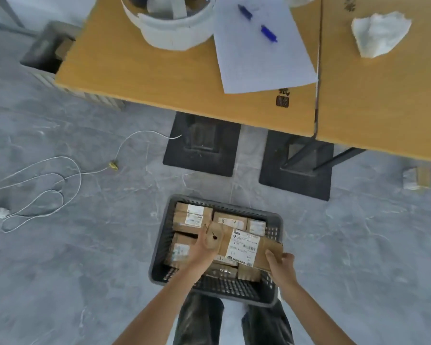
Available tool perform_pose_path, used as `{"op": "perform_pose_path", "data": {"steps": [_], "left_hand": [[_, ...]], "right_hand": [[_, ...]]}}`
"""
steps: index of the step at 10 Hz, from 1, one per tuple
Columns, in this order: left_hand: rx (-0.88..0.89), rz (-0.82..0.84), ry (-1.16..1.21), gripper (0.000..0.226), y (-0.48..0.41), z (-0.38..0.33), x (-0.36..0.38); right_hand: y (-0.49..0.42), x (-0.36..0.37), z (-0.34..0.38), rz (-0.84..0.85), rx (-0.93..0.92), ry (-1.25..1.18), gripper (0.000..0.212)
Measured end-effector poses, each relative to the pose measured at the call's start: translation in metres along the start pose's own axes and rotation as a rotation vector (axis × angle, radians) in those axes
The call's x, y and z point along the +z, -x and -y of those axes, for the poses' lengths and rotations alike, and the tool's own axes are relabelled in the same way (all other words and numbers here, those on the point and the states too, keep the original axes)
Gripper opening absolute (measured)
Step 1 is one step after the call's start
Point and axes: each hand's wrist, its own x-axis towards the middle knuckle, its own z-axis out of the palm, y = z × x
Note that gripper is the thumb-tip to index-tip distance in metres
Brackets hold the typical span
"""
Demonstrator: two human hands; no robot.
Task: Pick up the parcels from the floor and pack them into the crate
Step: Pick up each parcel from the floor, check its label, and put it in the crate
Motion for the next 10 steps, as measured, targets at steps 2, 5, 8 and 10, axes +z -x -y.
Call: {"op": "perform_pose_path", "data": {"steps": [2, 5, 8, 10], "left_hand": [[-0.06, 0.043, 0.067, 0.06, -0.139, 0.076, 0.041], [-0.137, 0.031, 0.137, 0.054, -0.272, 0.123, 0.108], [-0.302, -0.159, 0.609, 0.065, -0.302, 0.126, 0.127], [-0.411, -0.163, 0.658, 0.034, -0.303, 0.112, 0.118]], "right_hand": [[-0.134, 0.063, -0.051, -0.051, 0.03, 0.104, 0.072], [-0.296, 0.096, -0.081, 0.027, -0.073, 0.214, 0.072], [-0.336, 0.108, -0.089, 0.111, -0.152, 0.217, 0.074], [-0.336, 0.111, -0.082, 0.169, -0.088, 0.131, 0.083]]}}
